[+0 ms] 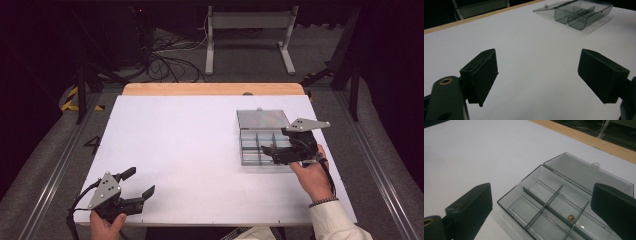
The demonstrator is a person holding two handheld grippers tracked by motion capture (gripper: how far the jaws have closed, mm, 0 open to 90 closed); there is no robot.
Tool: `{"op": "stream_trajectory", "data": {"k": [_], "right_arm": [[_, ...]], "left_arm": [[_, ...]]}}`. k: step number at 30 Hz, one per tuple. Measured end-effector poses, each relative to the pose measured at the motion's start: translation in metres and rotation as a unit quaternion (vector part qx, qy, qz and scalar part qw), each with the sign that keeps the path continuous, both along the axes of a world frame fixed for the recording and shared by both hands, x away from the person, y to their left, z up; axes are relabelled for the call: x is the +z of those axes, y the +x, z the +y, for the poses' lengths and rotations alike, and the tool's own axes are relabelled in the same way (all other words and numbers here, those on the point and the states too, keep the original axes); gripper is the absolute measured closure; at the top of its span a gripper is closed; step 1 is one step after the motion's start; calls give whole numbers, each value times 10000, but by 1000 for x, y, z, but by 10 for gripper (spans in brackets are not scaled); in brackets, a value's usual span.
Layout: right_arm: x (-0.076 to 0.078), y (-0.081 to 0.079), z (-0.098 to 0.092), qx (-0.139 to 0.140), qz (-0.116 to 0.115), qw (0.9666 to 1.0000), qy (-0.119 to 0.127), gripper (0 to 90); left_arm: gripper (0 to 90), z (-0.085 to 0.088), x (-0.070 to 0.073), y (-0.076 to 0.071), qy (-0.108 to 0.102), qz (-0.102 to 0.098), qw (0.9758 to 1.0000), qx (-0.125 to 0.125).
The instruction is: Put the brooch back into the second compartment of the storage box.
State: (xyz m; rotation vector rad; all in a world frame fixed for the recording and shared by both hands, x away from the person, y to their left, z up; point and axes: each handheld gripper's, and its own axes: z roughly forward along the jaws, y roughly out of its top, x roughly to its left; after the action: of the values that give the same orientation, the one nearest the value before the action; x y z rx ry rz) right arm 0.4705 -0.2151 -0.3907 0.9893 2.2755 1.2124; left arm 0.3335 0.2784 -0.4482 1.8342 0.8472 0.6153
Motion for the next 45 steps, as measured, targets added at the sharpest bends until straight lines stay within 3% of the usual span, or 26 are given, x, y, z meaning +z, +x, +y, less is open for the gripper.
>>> {"op": "stream_trajectory", "data": {"k": [12, 18, 23, 39, 45], "right_arm": [[-7, -30, -16, 274, -356, 9987, 229, 4], [-15, -41, -21, 307, -396, 9986, 158, 4], [-26, -48, -25, 309, -330, 9989, 108, 4], [-63, -62, -46, 287, -81, 9991, 308, 2], [-75, -66, -49, 297, 17, 9994, 164, 0]], "left_arm": [[168, 0, 0, 0, 30, -22, 10000, 0], [168, 0, 0, 0, 32, -17, 10000, 0], [168, 0, 0, 0, 23, -20, 10000, 1], [168, 0, 0, 0, 45, -31, 10000, -22], [168, -1, 0, 0, 40, -19, 10000, -30]]}}
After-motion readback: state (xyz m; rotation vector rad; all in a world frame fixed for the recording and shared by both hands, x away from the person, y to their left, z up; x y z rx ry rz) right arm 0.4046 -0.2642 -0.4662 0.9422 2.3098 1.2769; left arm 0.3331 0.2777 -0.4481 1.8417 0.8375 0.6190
